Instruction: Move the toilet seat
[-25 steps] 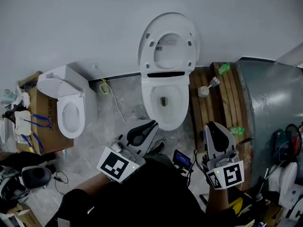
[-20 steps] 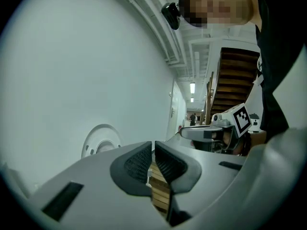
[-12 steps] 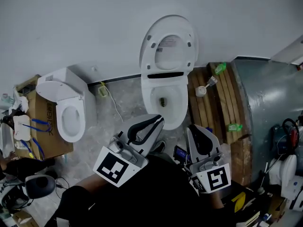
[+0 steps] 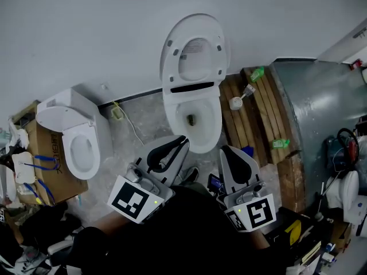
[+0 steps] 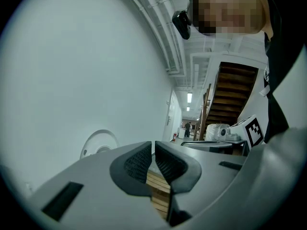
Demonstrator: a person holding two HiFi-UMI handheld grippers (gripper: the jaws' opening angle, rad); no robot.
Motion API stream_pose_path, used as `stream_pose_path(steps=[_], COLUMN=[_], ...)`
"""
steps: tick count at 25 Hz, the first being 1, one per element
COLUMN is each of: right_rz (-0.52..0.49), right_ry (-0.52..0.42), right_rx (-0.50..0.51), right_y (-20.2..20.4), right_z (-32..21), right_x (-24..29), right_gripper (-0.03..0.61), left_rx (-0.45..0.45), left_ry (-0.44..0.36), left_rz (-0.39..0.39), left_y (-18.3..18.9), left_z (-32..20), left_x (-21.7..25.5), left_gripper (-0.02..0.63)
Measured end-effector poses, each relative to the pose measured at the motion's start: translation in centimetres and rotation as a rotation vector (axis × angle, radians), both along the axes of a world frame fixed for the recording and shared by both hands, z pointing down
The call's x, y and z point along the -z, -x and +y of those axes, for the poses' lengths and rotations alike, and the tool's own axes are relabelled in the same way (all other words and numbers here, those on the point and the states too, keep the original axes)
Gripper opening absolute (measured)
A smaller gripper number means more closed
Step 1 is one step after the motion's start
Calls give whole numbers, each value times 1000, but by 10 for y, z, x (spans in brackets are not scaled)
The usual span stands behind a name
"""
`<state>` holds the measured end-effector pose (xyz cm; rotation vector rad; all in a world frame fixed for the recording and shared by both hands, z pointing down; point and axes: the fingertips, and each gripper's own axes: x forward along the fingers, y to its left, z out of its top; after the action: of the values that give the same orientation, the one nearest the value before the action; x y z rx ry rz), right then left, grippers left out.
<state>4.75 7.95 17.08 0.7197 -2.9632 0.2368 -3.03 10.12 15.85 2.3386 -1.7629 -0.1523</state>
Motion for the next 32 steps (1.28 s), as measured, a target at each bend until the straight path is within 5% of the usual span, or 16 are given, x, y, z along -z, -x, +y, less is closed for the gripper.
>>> stream_pose_path(steps=[32], right_rz=[-2], right_ry=[-11], right_rx=[4], right_y=[8], right_z=[22], right_x=[2], right_gripper=[41], left_rx=[-46], left_ry=[31], left_rz=[10], left_y=[6], left_z=[17], left_x=[-8], left_gripper=[34])
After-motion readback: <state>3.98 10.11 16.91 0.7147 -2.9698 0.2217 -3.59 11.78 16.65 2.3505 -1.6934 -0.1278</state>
